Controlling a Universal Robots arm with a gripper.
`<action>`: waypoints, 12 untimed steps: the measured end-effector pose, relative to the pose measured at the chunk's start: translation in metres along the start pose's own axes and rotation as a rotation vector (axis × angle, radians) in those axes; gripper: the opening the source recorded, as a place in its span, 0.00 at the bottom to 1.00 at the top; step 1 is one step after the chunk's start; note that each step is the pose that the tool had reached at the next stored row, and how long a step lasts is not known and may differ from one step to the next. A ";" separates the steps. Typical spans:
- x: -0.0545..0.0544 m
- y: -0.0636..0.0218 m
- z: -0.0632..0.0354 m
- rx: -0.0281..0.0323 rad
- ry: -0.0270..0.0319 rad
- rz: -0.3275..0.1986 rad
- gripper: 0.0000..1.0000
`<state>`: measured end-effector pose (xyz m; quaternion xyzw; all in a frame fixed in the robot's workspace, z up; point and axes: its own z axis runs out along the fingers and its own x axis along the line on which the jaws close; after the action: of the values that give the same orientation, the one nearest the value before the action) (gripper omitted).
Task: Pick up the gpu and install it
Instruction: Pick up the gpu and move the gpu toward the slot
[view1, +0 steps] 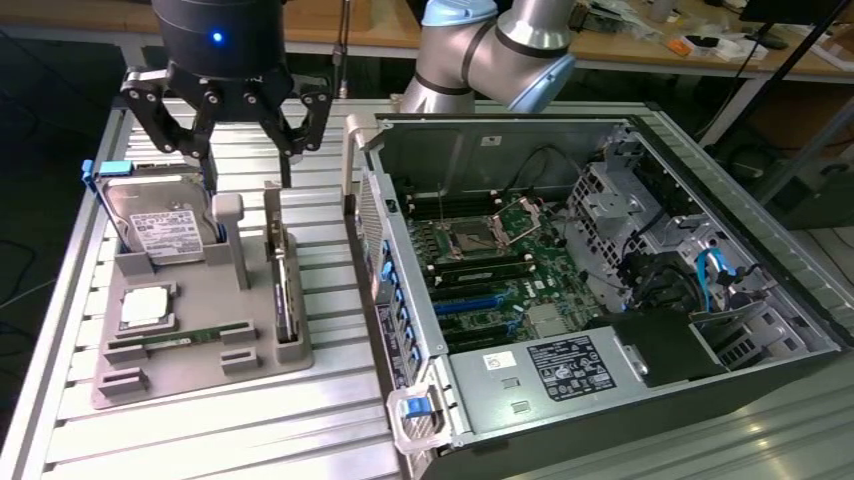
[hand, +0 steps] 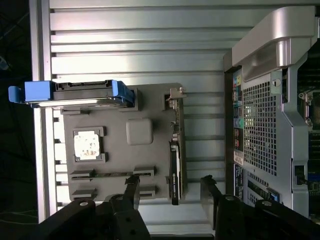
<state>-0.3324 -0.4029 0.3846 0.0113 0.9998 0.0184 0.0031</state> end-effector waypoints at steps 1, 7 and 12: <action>0.000 -0.0009 -0.0001 0.0001 0.0002 0.000 0.60; 0.000 -0.0014 0.0061 -0.0011 0.0076 -0.074 0.66; -0.004 -0.0015 0.0136 -0.0013 0.0091 -0.089 0.66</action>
<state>-0.3284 -0.4040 0.3710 -0.0333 0.9993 0.0189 -0.0006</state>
